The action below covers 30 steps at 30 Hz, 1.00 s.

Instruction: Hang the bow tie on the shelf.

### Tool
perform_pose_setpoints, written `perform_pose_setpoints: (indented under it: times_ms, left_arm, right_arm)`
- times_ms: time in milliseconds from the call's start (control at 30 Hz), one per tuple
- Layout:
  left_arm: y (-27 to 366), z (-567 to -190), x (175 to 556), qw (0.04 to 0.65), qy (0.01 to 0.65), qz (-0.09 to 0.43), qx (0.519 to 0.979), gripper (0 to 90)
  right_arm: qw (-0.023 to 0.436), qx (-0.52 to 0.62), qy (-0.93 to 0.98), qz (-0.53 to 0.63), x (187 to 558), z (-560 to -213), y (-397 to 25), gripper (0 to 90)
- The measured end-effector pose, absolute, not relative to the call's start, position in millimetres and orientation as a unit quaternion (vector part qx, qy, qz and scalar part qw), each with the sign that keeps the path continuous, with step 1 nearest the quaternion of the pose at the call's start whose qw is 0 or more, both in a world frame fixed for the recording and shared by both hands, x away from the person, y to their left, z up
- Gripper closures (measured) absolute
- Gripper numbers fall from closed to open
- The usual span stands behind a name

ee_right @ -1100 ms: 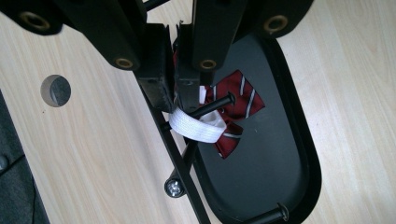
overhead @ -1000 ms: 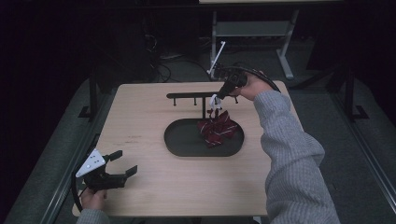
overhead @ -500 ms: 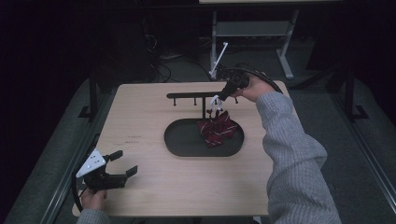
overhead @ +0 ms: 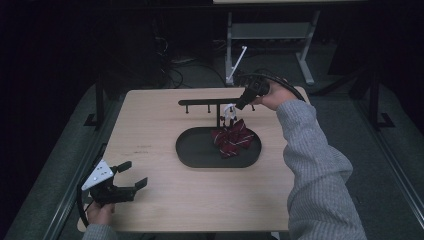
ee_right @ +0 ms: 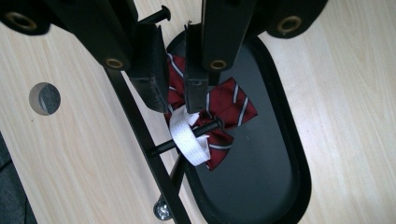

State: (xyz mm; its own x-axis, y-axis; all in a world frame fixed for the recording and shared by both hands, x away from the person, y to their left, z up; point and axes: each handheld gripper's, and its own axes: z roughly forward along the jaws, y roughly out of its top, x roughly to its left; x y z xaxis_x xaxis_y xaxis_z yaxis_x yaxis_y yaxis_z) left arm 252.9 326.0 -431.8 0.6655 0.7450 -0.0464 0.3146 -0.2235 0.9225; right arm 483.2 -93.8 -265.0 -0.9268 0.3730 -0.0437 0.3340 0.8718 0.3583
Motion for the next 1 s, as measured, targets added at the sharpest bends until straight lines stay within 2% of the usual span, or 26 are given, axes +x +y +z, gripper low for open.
perform_pose_setpoints:
  times_ms: [1000]
  left_arm:
    - [324.9,-431.9,251.6,0.515,0.355,0.209,0.752,13.1]
  right_arm:
    - [0.039,0.181,0.964,0.189,464.0,-265.6,-105.8,70.9]
